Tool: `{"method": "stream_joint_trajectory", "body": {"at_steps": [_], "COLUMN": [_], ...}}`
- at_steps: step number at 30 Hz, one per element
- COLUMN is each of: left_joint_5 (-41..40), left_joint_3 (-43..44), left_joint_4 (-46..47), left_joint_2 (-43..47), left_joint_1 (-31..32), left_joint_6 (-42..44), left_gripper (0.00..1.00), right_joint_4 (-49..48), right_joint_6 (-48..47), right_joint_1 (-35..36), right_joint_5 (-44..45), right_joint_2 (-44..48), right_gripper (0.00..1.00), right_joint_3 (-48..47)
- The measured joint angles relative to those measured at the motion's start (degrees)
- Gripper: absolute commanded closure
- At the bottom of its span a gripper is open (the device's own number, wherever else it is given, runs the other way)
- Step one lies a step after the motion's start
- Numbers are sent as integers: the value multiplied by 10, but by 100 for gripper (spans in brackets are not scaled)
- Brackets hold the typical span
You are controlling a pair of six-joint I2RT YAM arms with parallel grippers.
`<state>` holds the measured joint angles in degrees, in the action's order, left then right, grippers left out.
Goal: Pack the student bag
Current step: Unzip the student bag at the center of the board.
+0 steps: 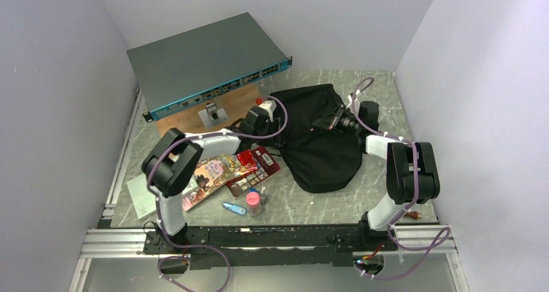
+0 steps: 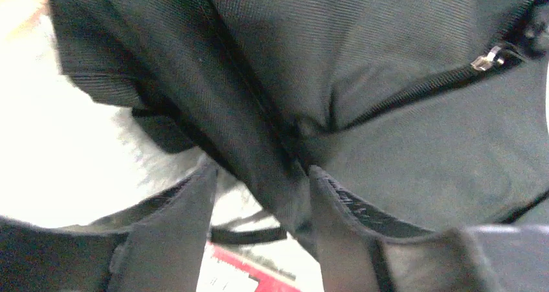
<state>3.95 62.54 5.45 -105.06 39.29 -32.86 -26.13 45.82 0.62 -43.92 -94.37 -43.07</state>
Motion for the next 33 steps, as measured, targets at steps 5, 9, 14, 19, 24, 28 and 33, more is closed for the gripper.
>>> {"method": "stream_joint_trajectory", "body": {"at_steps": [5, 9, 14, 19, 24, 28, 33], "left_joint_5": [33, 30, 22, 27, 42, 48, 54], "left_joint_3": [54, 90, 52, 13, 7, 9, 13], "left_joint_4": [17, 14, 38, 54, 68, 70, 65], "left_joint_2": [-94, -117, -96, -62, -62, -64, -65], "left_joint_1": [-2, 5, 17, 25, 24, 23, 21], "left_joint_6": [-21, -23, -19, -18, -19, -23, -23], "left_gripper": [73, 76, 73, 74, 77, 78, 78], "right_joint_4": [54, 26, 9, 19, 52, 47, -5], "right_joint_6": [-42, -33, -2, -6, -27, -22, 18], "right_joint_1": [55, 128, 119, 91, 97, 126, 159], "right_joint_5": [52, 73, 53, 42, 51, 60, 50], "right_joint_2": [6, -15, -49, -41, -31, -32, -45], "right_gripper": [100, 100, 100, 100, 100, 100, 100], "right_joint_3": [-28, -33, -25, -26, -31, -26, 4]}}
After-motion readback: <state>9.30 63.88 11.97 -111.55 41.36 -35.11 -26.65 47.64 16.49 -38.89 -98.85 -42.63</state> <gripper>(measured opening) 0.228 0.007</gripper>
